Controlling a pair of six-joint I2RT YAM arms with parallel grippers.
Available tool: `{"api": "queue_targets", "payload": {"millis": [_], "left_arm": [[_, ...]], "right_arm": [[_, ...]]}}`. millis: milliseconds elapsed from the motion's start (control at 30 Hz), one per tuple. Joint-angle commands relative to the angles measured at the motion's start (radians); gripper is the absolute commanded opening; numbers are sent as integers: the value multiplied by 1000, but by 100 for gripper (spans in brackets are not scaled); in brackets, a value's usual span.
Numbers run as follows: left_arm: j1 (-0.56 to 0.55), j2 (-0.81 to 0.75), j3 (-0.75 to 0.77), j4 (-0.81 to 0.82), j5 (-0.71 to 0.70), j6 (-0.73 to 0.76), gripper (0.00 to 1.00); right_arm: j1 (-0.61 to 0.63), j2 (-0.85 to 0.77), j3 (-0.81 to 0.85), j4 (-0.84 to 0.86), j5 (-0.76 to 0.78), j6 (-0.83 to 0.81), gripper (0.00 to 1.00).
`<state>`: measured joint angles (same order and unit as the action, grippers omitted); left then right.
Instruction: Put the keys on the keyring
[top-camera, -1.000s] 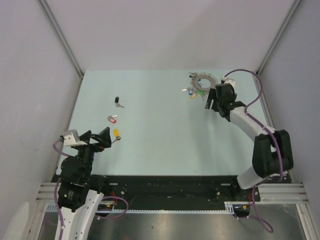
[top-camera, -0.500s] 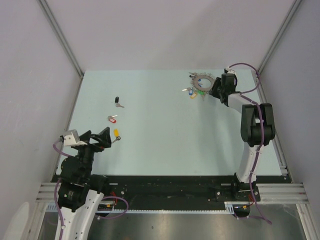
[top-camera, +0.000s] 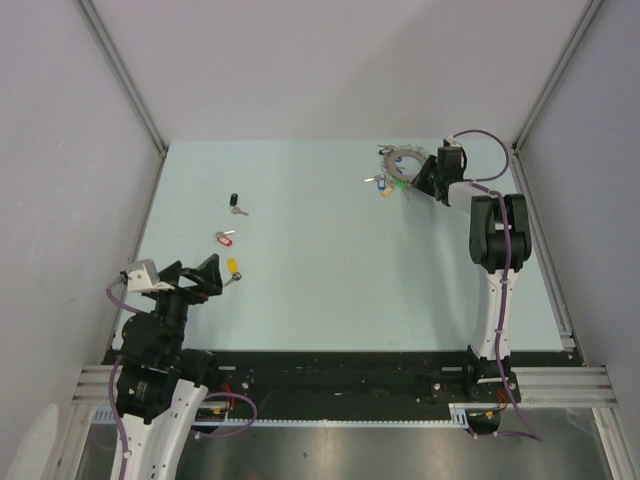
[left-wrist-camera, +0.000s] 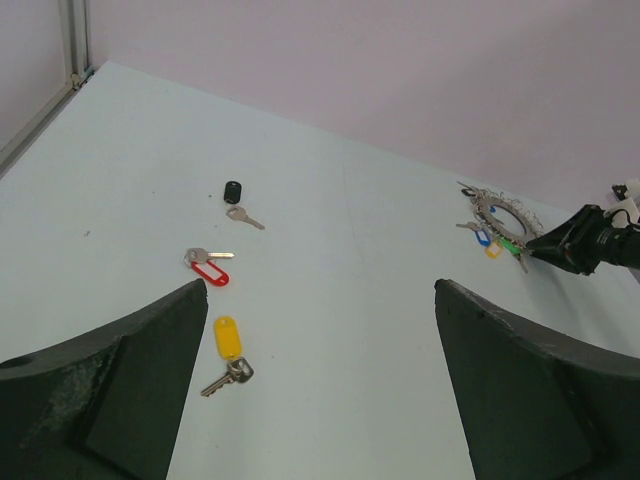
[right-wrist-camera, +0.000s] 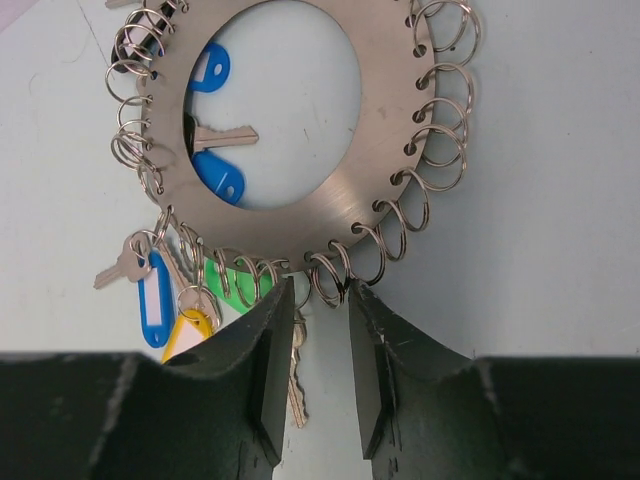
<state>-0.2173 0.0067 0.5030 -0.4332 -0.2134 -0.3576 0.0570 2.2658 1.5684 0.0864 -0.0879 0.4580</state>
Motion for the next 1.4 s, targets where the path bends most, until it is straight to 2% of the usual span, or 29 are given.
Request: {"api": "queue_targets", "payload": {"millis": [0, 333, 400, 500, 600, 800, 1000, 1233, 1367], "left_arm": [[7, 15, 5, 2, 5, 14, 100], [10, 19, 3, 4, 5, 17, 100], [10, 19, 5, 4, 6, 17, 100], [12, 19, 3, 2, 8, 17, 100], [12, 16, 3, 7, 6, 17, 100], [12, 3, 0, 8, 14, 14, 100], [12, -5, -3, 10, 16, 11, 100], [3, -50, -4, 13, 23, 6, 100], [-2, -54, -4, 11, 25, 5, 100]], "right_arm": [[-5, 12, 41, 21, 16, 33, 33], [-17, 34, 44, 41, -9, 33, 20], [-19, 34, 45, 44, -13, 31, 16], [-19, 25, 33, 42, -10, 33, 4], [-19, -11, -1, 42, -21, 31, 0], [-2, -167, -137, -8, -13, 41, 0], [58, -369, -300, -149, 40, 45, 0], [217, -682, -605, -232, 181, 134, 0], [393, -819, -749, -272, 244, 217, 0]]}}
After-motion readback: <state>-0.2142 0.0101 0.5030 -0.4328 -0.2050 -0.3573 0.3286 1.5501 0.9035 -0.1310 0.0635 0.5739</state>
